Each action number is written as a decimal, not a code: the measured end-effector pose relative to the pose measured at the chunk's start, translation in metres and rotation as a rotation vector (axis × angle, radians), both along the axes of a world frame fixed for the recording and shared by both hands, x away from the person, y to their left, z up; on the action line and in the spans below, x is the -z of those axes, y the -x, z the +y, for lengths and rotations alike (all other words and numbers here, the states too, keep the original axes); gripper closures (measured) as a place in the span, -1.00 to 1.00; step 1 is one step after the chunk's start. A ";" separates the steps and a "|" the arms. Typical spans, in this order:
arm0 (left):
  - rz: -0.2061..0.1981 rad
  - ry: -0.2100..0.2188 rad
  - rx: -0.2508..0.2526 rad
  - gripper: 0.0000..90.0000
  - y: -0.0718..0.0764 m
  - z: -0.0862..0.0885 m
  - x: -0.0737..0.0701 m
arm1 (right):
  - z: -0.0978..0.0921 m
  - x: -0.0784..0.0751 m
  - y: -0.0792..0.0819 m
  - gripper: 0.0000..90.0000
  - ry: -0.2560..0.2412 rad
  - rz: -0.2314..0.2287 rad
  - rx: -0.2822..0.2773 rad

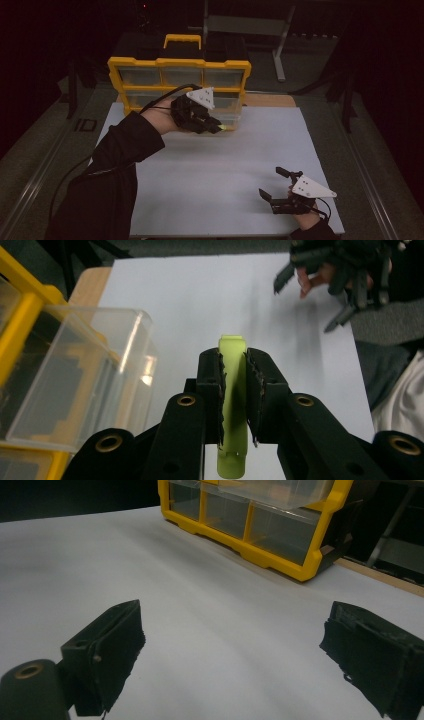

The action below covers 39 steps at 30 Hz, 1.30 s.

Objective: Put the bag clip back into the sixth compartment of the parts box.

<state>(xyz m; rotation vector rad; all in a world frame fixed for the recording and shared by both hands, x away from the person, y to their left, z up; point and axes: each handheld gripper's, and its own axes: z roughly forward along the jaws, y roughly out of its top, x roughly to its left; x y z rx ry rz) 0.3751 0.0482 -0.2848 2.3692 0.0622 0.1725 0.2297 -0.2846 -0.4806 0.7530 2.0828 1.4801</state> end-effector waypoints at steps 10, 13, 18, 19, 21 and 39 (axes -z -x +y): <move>-0.042 0.053 -0.006 0.75 -0.015 -0.005 -0.014 | -0.002 0.001 0.000 -0.80 -0.004 0.001 0.001; -0.059 0.074 -0.006 0.75 -0.019 -0.006 -0.018 | -0.002 0.001 -0.001 -0.80 -0.006 0.003 0.002; -0.058 0.100 -0.030 0.75 -0.029 -0.008 -0.019 | -0.002 0.000 0.000 -0.80 -0.010 0.002 0.002; -0.069 0.104 -0.041 0.75 -0.031 -0.008 -0.019 | -0.003 0.000 0.000 -0.80 -0.011 0.001 0.004; -0.085 0.116 -0.070 0.75 -0.036 -0.009 -0.018 | -0.003 0.000 0.000 -0.80 -0.015 0.002 0.004; -0.019 0.147 -0.210 0.75 -0.070 -0.015 0.012 | -0.007 0.002 -0.001 -0.80 -0.024 0.010 0.007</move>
